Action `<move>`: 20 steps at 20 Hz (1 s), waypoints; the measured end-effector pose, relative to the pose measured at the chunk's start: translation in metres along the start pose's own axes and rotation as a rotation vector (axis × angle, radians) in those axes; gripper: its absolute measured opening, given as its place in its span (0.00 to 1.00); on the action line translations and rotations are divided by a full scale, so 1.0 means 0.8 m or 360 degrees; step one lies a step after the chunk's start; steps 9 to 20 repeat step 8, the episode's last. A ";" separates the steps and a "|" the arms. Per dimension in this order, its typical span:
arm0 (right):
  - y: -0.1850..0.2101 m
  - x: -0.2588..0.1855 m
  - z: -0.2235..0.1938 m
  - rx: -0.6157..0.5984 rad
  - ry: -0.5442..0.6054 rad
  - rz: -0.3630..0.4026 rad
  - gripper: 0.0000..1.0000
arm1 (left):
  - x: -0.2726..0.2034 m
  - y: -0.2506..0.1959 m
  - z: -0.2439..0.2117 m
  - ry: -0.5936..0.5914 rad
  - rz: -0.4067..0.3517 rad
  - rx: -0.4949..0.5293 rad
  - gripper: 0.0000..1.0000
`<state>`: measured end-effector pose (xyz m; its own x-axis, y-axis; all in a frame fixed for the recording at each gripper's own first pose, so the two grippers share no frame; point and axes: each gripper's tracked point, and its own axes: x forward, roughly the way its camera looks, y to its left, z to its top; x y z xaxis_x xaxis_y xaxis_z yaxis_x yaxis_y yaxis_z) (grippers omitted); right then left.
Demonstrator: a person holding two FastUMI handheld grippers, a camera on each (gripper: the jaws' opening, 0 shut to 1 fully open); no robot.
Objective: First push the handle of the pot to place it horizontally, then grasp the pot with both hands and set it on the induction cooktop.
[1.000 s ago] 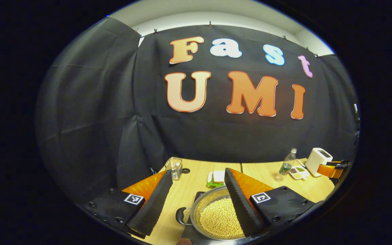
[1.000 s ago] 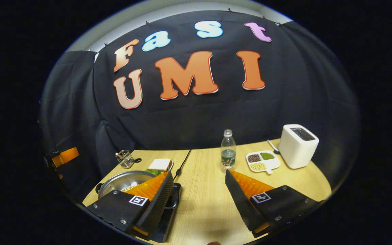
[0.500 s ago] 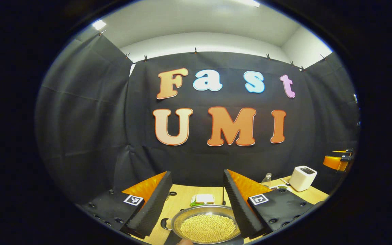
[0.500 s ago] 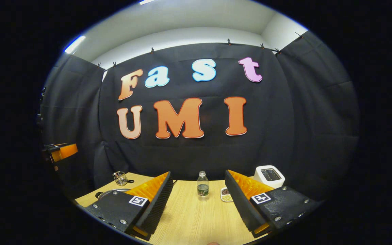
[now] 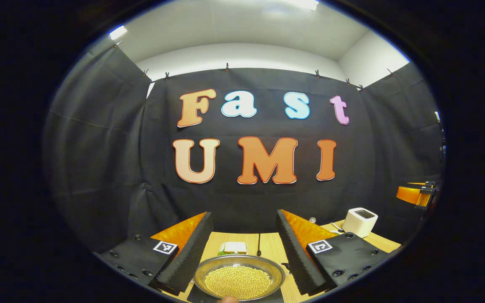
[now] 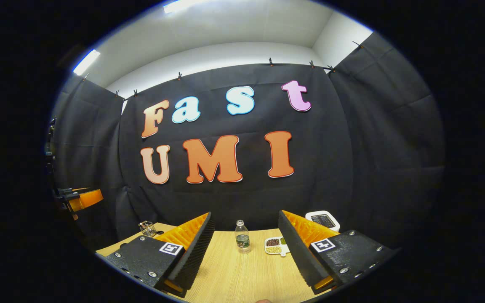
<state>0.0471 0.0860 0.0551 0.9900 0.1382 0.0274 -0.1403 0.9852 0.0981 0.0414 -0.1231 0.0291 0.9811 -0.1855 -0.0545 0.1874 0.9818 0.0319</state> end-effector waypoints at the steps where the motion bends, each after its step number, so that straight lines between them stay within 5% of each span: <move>1: -0.002 0.000 0.000 -0.0006 -0.0002 -0.0001 0.95 | -0.001 -0.004 0.002 -0.0002 -0.0011 0.0003 0.97; 20: 0.002 -0.002 0.007 -0.0007 -0.0017 0.0022 0.95 | 0.000 -0.005 0.003 0.0012 -0.0015 0.0013 0.97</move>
